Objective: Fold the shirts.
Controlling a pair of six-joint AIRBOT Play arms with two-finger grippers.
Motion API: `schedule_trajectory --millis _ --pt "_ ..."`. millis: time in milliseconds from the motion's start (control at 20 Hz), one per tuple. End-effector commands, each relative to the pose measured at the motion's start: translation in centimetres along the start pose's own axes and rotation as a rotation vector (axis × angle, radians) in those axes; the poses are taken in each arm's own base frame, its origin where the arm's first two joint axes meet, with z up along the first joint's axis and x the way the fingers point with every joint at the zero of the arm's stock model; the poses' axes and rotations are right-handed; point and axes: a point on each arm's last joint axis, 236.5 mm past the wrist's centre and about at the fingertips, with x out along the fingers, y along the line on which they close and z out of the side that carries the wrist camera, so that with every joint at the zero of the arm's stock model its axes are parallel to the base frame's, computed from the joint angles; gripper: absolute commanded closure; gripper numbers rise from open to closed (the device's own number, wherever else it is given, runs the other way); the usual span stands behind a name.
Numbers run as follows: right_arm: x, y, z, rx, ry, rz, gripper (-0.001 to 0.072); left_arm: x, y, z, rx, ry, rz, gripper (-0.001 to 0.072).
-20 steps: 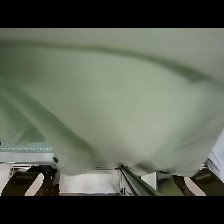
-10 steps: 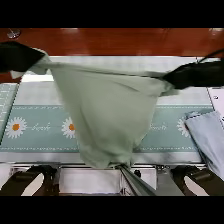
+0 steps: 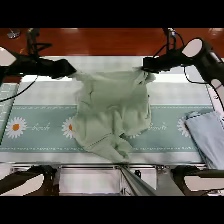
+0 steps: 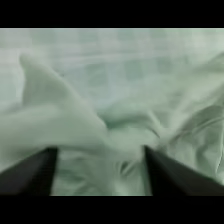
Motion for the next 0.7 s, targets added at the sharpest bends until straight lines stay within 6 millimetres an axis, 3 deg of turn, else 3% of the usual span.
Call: schedule_trajectory --millis 0,100,200,300,350,450,650 --pt "-0.9 -2.5 0.8 0.058 0.076 0.046 0.0083 1.3 3.1 -3.0 -0.018 0.146 0.072 0.0008" --pt "-4.8 -7.7 -2.0 0.045 0.199 -0.058 0.0083 -0.9 7.5 -6.7 -0.068 0.302 0.192 0.0009" --pt "-9.0 -14.5 -6.5 0.098 0.327 -0.244 0.0083 -2.7 10.5 -11.6 -0.155 0.451 0.235 0.0009" --pt "-10.7 -17.8 -10.9 0.241 0.3 -0.265 0.0084 -3.1 11.9 -17.4 -0.252 0.546 0.239 0.0009" --pt "-10.4 -18.0 -12.9 0.315 0.249 -0.225 0.0084 -3.1 12.1 -20.4 -0.282 0.591 0.232 0.0009" --pt "-9.2 -17.1 -16.8 0.44 0.147 -0.136 0.0084 -2.5 10.1 -25.8 -0.336 0.655 0.134 0.0009" --pt "-6.8 -13.1 -22.9 0.488 0.128 -0.008 0.0084 -1.5 5.7 -31.7 -0.458 0.721 -0.035 0.0009"
